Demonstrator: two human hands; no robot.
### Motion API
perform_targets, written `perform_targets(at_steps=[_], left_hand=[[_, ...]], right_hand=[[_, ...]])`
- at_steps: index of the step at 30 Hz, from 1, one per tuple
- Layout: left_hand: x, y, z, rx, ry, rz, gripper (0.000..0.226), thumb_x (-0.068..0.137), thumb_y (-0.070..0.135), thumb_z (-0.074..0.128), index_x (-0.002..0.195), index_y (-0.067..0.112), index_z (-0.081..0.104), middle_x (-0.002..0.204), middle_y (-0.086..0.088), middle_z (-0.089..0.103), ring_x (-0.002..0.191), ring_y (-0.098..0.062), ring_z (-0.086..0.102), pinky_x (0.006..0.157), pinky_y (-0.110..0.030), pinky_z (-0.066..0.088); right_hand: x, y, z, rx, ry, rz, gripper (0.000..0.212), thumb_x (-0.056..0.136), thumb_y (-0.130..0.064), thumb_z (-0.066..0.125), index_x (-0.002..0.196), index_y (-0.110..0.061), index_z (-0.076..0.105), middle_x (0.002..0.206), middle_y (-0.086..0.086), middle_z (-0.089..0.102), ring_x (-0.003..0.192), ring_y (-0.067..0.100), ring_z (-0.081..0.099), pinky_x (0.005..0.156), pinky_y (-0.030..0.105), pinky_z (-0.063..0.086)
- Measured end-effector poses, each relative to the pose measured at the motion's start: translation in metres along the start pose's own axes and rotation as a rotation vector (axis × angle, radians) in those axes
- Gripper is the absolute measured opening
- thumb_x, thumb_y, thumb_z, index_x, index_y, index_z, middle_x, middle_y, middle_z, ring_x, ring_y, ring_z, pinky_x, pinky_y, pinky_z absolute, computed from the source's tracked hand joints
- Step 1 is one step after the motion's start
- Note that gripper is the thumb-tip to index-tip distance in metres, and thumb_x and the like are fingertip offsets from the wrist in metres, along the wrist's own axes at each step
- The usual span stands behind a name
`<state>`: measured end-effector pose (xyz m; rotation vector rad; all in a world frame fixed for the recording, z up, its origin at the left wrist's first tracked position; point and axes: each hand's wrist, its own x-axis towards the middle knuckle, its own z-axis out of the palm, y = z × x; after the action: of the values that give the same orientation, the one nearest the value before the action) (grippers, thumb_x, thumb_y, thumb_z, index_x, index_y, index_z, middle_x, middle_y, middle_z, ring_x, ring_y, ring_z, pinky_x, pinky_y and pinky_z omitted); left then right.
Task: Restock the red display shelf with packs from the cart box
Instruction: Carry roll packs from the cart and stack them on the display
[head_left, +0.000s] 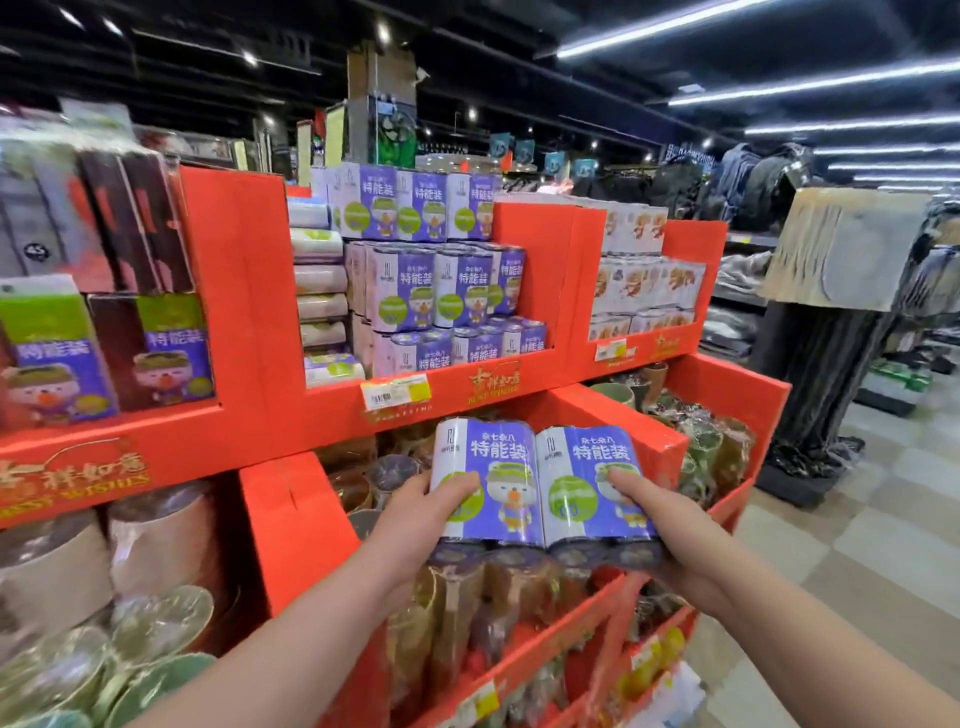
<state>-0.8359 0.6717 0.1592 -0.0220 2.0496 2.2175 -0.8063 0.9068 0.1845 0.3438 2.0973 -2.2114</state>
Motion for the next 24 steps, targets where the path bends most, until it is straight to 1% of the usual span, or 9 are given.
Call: perform_targets(at_steps=[4, 8, 12, 14, 16, 18, 19, 21, 24], left_hand=[[0.032, 0.007, -0.004, -0.059, 0.094, 0.019, 0.042, 0.079, 0.037, 0.07, 0.111, 0.01, 0.065, 0.096, -0.011, 0.075, 0.087, -0.031, 0.072, 0.069, -0.038, 0.056], [0.059, 0.02, 0.001, -0.107, 0.191, 0.05, 0.069, 0.056, 0.049, 0.073, 0.112, 0.011, 0.065, 0.097, -0.014, 0.075, 0.089, -0.036, 0.071, 0.081, -0.054, 0.055], [0.087, 0.032, 0.014, -0.133, 0.306, 0.099, 0.03, 0.087, 0.029, 0.066, 0.11, 0.01, 0.065, 0.092, -0.01, 0.076, 0.076, -0.025, 0.072, 0.065, -0.033, 0.056], [0.099, 0.039, 0.021, -0.13, 0.356, 0.124, 0.032, 0.087, 0.031, 0.065, 0.112, 0.01, 0.066, 0.096, -0.009, 0.075, 0.084, -0.027, 0.071, 0.076, -0.038, 0.055], [0.108, 0.045, 0.028, -0.137, 0.401, 0.152, 0.043, 0.08, 0.037, 0.068, 0.114, 0.011, 0.066, 0.099, -0.01, 0.075, 0.091, -0.03, 0.07, 0.089, -0.048, 0.052], [0.115, 0.051, 0.034, -0.15, 0.453, 0.171, 0.044, 0.079, 0.035, 0.068, 0.114, 0.009, 0.065, 0.1, -0.011, 0.074, 0.095, -0.033, 0.07, 0.093, -0.05, 0.05], [0.118, 0.053, 0.036, -0.161, 0.482, 0.177, 0.043, 0.08, 0.033, 0.069, 0.114, 0.008, 0.065, 0.1, -0.013, 0.074, 0.096, -0.034, 0.069, 0.092, -0.05, 0.051], [0.123, 0.056, 0.038, -0.173, 0.54, 0.183, 0.043, 0.08, 0.033, 0.07, 0.114, 0.007, 0.065, 0.1, -0.014, 0.074, 0.096, -0.035, 0.069, 0.091, -0.05, 0.052], [0.126, 0.058, 0.036, -0.146, 0.597, 0.199, 0.039, 0.081, 0.033, 0.07, 0.11, 0.007, 0.066, 0.099, -0.015, 0.074, 0.095, -0.036, 0.069, 0.094, -0.055, 0.05]], right_hand=[[0.057, -0.022, 0.005, -0.106, -0.106, -0.065, 0.028, 0.089, -0.035, 0.06, 0.093, -0.011, 0.072, 0.085, 0.009, 0.076, 0.062, 0.019, 0.069, 0.055, 0.027, 0.054], [0.119, -0.063, 0.0, -0.172, -0.164, -0.164, 0.022, 0.093, -0.029, 0.057, 0.086, -0.013, 0.069, 0.072, 0.003, 0.074, 0.057, 0.013, 0.069, 0.052, 0.022, 0.054], [0.184, -0.116, -0.013, -0.274, -0.208, -0.336, 0.023, 0.091, -0.026, 0.06, 0.098, -0.006, 0.068, 0.083, 0.005, 0.075, 0.064, 0.012, 0.069, 0.059, 0.022, 0.055], [0.214, -0.14, -0.018, -0.317, -0.208, -0.398, 0.017, 0.089, -0.022, 0.064, 0.096, -0.007, 0.067, 0.077, 0.001, 0.073, 0.057, 0.007, 0.066, 0.053, 0.017, 0.051], [0.244, -0.161, -0.019, -0.358, -0.18, -0.445, 0.037, 0.075, -0.031, 0.077, 0.102, -0.008, 0.065, 0.078, 0.002, 0.072, 0.059, 0.009, 0.067, 0.056, 0.022, 0.051], [0.276, -0.173, -0.018, -0.432, -0.153, -0.499, 0.074, 0.05, -0.046, 0.08, 0.111, -0.011, 0.06, 0.094, 0.007, 0.072, 0.075, 0.018, 0.068, 0.061, 0.028, 0.051], [0.289, -0.178, -0.017, -0.465, -0.144, -0.533, 0.079, 0.047, -0.046, 0.08, 0.113, -0.012, 0.055, 0.099, 0.007, 0.07, 0.079, 0.02, 0.066, 0.06, 0.028, 0.048], [0.3, -0.188, -0.008, -0.51, -0.13, -0.584, 0.067, 0.063, -0.027, 0.082, 0.117, -0.013, 0.045, 0.105, 0.005, 0.064, 0.085, 0.021, 0.06, 0.061, 0.027, 0.046], [0.315, -0.201, 0.006, -0.606, -0.161, -0.65, 0.067, 0.072, -0.008, 0.078, 0.127, -0.009, 0.039, 0.107, 0.006, 0.057, 0.093, 0.019, 0.054, 0.079, 0.034, 0.048]])
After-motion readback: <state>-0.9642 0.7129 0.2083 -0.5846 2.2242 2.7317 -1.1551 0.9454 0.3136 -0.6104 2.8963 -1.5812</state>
